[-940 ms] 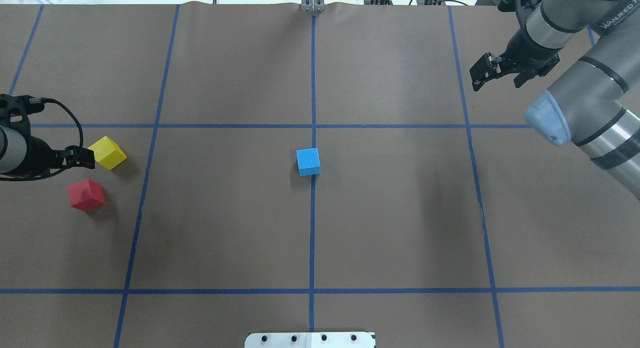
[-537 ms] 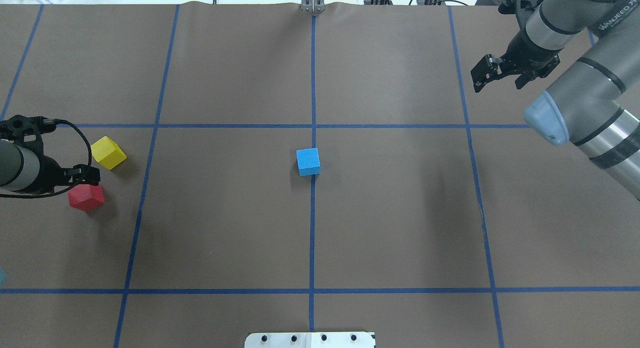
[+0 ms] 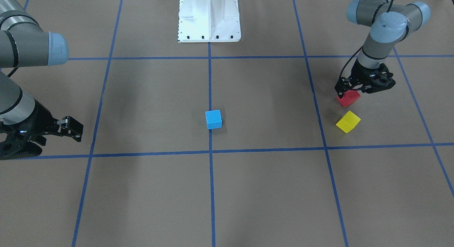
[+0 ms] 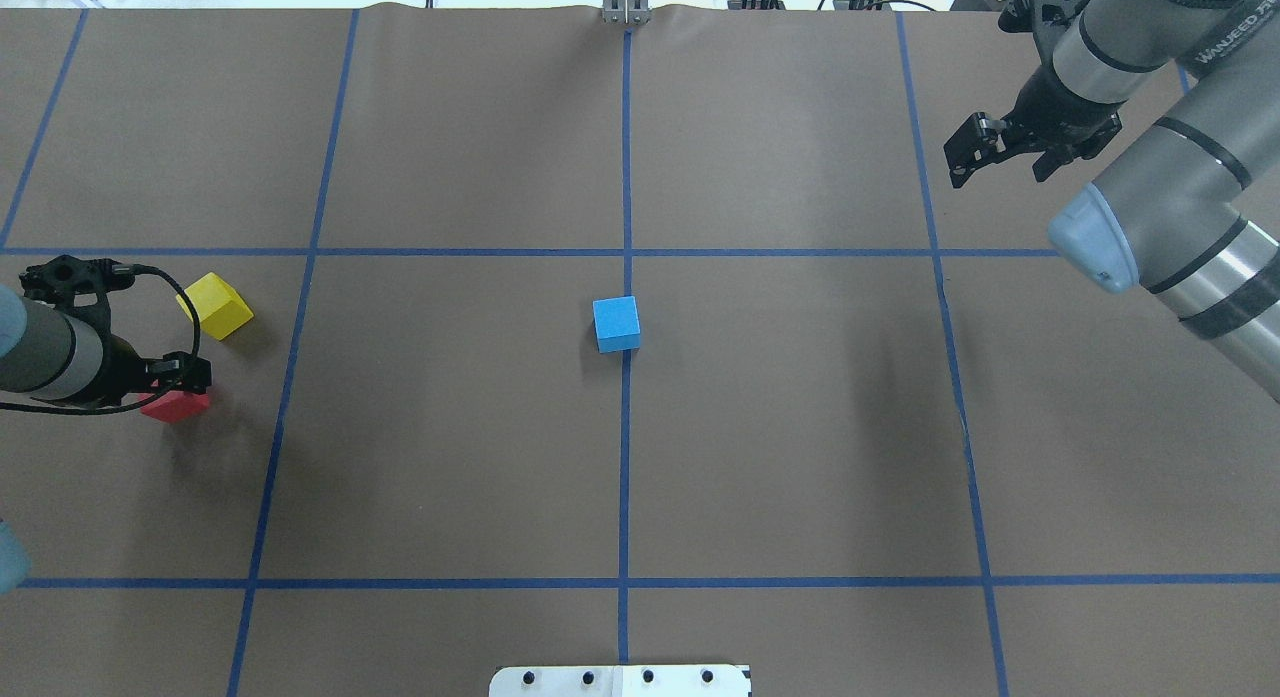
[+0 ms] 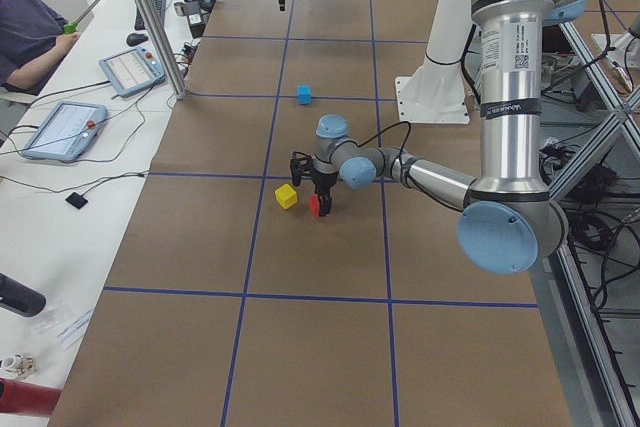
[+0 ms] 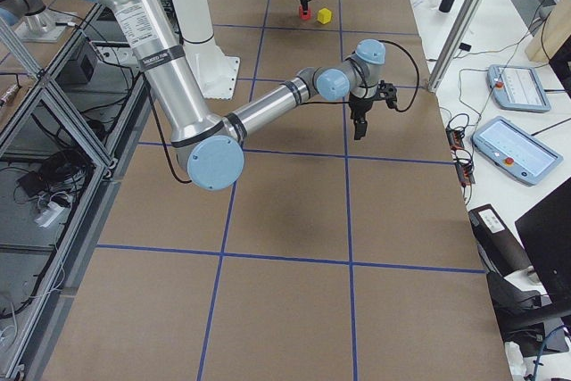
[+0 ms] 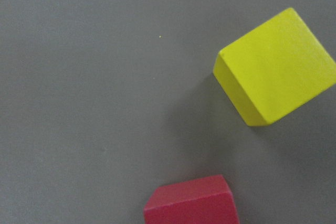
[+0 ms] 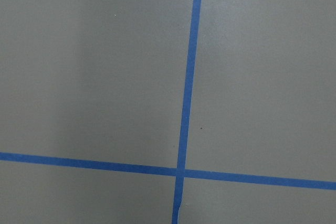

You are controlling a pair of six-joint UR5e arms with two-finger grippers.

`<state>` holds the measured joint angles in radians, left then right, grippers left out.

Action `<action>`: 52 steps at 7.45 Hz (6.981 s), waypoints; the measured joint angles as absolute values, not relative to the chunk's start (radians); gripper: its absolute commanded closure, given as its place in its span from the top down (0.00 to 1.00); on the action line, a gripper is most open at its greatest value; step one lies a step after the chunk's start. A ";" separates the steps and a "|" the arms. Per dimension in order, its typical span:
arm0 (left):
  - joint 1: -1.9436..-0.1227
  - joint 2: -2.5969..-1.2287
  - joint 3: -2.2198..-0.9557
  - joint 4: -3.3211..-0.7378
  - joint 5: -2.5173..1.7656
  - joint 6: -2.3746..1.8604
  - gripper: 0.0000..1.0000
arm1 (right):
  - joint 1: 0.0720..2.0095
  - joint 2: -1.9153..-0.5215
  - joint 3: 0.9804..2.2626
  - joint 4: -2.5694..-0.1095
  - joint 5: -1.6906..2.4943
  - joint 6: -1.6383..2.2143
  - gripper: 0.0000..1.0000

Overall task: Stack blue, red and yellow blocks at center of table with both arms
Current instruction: 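Lower the left gripper onto the red cube and close it while the right arm withdraws, then carry the red cube with the left gripper over the blue cube, then lower the red cube onto the blue cube with the left gripper, then open the left gripper and pull it back toward the yellow cube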

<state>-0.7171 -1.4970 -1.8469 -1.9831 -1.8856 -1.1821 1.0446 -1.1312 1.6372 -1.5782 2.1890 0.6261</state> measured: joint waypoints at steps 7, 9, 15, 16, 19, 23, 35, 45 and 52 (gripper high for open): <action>-0.725 -1.494 -2.058 -1.844 -1.895 -1.132 0.00 | 1.045 -1.150 1.645 -1.564 2.191 0.632 1.00; -0.730 -1.575 -2.187 -1.596 -1.900 -0.986 0.00 | 1.046 -1.154 1.646 -1.556 2.192 0.631 1.00; -0.702 -2.210 -1.935 -1.196 -1.937 -1.039 0.00 | 1.045 -1.162 1.641 -1.537 2.191 0.630 1.00; -0.687 -2.267 -1.860 -1.233 -1.937 -1.079 0.00 | 1.045 -1.162 1.640 -1.533 2.192 0.632 1.00; -0.648 -2.430 -1.599 -1.400 -1.937 -1.185 0.00 | 1.046 -1.163 1.644 -1.530 2.192 0.634 1.00; -0.606 -2.535 -1.448 -1.477 -1.937 -1.250 0.00 | 1.046 -1.163 1.646 -1.529 2.192 0.632 1.00; -0.573 -2.554 -1.347 -1.532 -1.937 -1.258 0.28 | 1.049 -1.165 1.647 -1.530 2.198 0.635 1.00; -0.644 -2.477 -1.561 -1.470 -2.003 -1.270 0.99 | 1.051 -1.173 1.643 -1.531 2.198 0.624 1.00; -0.727 -1.719 -1.970 -1.764 -1.945 -1.058 0.99 | 1.051 -1.174 1.643 -1.529 2.197 0.628 1.00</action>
